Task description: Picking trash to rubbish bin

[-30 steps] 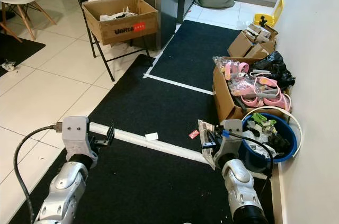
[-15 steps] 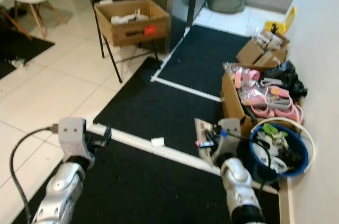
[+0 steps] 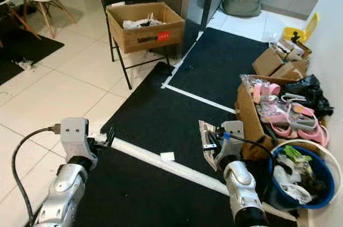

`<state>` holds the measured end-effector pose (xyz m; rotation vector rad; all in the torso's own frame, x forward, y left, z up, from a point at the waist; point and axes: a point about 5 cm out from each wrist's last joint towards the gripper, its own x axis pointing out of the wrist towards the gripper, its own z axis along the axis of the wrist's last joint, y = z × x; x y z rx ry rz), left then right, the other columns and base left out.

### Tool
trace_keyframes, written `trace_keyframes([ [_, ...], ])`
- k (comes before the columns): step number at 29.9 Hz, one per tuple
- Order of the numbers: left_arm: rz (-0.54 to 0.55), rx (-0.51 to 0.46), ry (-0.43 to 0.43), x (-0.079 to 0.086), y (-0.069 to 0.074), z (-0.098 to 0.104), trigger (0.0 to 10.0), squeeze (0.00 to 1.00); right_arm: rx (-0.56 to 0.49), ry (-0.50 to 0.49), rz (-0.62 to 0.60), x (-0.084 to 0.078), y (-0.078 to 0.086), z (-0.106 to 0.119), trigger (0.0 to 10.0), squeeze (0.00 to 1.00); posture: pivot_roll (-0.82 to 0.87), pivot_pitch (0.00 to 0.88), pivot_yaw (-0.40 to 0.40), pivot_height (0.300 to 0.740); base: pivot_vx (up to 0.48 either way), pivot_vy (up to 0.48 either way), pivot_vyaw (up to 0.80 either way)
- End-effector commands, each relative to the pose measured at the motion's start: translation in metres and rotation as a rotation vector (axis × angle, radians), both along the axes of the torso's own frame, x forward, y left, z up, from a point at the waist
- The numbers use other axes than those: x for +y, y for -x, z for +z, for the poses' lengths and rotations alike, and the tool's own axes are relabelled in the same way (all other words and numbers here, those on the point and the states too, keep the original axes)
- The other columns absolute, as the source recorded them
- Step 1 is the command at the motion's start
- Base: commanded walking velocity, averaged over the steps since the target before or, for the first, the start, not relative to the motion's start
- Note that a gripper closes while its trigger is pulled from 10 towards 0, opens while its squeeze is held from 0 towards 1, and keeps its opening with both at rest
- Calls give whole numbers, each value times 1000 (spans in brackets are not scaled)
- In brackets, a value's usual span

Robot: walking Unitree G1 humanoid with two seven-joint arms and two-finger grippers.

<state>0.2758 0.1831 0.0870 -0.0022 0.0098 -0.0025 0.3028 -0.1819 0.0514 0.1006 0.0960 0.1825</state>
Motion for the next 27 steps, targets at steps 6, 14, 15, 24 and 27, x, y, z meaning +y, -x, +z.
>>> trace_keyframes([
  [6, -19, 15, 7, -3, 2, -4, 10000, 0, 15, 16, -4, -3, 3, -5, 10000, 0, 44, 101, -34, 740, 351, 0, 0],
  [14, -17, 19, 10, -4, 2, -4, 10000, 0, 13, 20, -4, -4, 4, -5, 10000, 0, 45, 103, -35, 740, 358, 0, 0],
  [15, -16, 19, 12, -4, 2, -4, 10000, 0, 9, 28, -2, -4, 4, -5, 10000, 0, 45, 103, -35, 740, 356, 0, 0],
  [24, -20, 19, 11, -4, 2, -4, 10000, 0, 27, 11, -24, -6, 4, -7, 10000, 0, 44, 107, -33, 740, 359, 0, 0],
  [27, -17, 20, 10, -3, 2, -4, 10000, 0, 28, 9, -26, -7, 4, -7, 10000, 0, 43, 116, -34, 740, 360, 0, -138],
])
